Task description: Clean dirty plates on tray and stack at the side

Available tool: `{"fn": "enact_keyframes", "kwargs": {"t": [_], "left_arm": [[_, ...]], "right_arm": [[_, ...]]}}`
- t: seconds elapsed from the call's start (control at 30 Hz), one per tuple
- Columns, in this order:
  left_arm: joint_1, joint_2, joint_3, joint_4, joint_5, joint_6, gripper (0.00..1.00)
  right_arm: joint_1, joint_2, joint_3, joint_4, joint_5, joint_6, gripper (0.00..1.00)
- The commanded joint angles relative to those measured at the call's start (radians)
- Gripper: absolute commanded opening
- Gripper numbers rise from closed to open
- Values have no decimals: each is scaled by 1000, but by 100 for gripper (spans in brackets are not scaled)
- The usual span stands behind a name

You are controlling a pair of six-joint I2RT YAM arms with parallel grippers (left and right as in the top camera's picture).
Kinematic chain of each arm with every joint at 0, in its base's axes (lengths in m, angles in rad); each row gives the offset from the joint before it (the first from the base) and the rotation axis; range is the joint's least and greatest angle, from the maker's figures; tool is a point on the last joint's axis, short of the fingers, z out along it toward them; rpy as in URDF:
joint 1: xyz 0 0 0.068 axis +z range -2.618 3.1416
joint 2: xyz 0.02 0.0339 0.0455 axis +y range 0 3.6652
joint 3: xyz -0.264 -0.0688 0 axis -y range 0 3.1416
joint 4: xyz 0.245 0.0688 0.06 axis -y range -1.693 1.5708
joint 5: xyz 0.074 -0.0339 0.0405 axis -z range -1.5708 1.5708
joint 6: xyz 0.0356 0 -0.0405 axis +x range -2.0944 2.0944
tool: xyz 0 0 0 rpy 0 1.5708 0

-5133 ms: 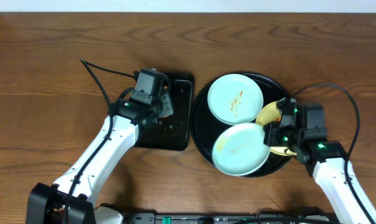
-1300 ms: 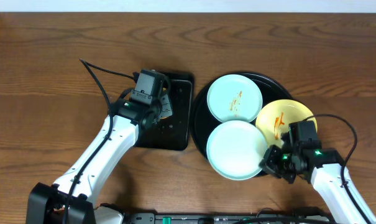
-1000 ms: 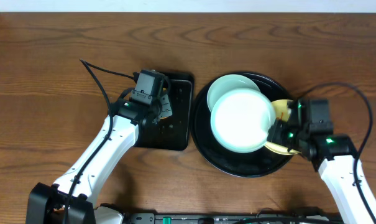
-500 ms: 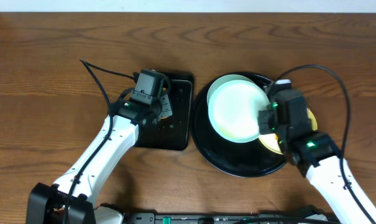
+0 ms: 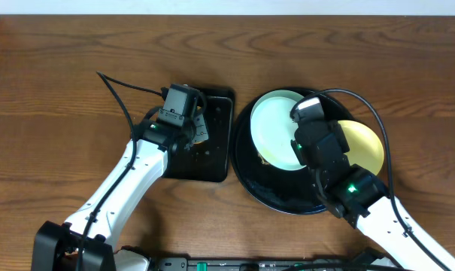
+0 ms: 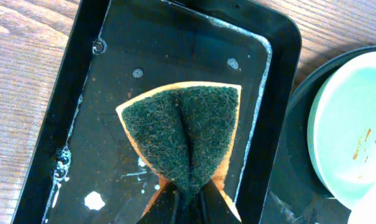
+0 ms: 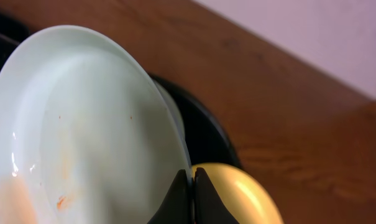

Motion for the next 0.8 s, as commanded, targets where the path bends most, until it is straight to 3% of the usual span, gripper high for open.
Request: {"fn": "enact_keyframes", "kwargs": {"t": [0.0,0.3,0.5,0.67,0.77], "left_arm": [[2,6,-6,-2,-9,13,8],[2,6,-6,-2,-9,13,8],[2,6,-6,-2,-9,13,8],[2,6,-6,-2,-9,13,8],[2,6,-6,-2,-9,13,8]], "right_arm": [[40,-2,13,40,70,-109,1],[151,-2,13,107,279,-267,1],[172,-1,13,129,320,-294,1],[172,10,13,128,319,-292,1],[155,20,13,126,311,-165,1]]}}
